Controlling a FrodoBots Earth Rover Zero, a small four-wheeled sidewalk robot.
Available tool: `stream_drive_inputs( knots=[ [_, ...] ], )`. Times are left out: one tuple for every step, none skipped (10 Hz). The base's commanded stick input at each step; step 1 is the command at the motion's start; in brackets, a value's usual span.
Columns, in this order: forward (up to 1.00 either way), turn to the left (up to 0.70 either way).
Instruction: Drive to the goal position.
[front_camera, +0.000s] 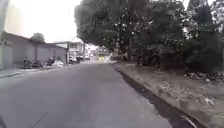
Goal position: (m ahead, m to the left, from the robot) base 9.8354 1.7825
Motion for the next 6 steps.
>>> stream_drive_inputs(
  knots=[
    [1.00, 0.06],
    [1.00, 0.06],
    [1.00, 0.06],
    [1.00, 0.06],
    [1.00, 0.06],
    [1.00, 0.06]
  ],
)
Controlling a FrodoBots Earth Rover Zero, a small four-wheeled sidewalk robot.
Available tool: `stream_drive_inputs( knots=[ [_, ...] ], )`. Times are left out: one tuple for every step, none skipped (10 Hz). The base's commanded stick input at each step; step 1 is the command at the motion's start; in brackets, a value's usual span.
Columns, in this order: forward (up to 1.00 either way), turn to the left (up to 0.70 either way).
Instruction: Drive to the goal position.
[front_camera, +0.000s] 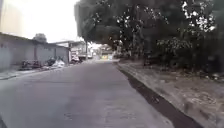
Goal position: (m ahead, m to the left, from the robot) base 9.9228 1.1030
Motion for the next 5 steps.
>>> stream_drive_inputs(
  knots=[
    [1.00, 0.06],
    [1.00, 0.06],
    [1.00, 0.06],
    [1.00, 0.06],
    [1.00, 0.06]
  ],
)
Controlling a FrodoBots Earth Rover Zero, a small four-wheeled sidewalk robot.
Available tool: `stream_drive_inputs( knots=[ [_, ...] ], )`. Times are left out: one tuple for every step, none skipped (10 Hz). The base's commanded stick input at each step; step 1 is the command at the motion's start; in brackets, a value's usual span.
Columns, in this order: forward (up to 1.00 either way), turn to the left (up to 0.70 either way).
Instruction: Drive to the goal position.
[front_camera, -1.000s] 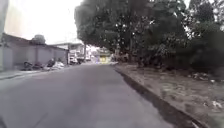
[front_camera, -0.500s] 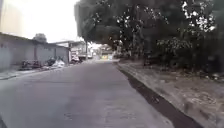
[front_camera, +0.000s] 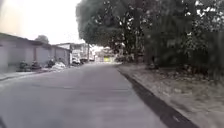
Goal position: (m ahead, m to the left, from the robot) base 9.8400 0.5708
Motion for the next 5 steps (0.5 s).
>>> stream_drive_inputs(
  knots=[
    [1.00, 0.06],
    [1.00, 0.06],
    [1.00, 0.06],
    [1.00, 0.06],
    [1.00, 0.06]
  ],
)
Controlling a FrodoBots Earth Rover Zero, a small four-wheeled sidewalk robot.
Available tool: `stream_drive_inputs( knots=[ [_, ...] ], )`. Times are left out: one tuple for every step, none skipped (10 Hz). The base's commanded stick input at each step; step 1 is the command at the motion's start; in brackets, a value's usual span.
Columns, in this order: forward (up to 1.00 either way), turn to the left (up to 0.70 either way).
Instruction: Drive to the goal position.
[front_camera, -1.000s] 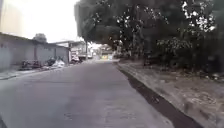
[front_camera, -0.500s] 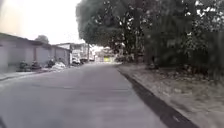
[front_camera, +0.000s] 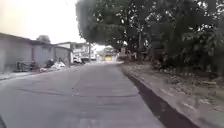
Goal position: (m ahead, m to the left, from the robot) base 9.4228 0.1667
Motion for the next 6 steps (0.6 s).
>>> stream_drive_inputs(
  knots=[
    [1.00, 0.06],
    [1.00, 0.06],
    [1.00, 0.06],
    [1.00, 0.06],
    [1.00, 0.06],
    [1.00, 0.06]
  ],
)
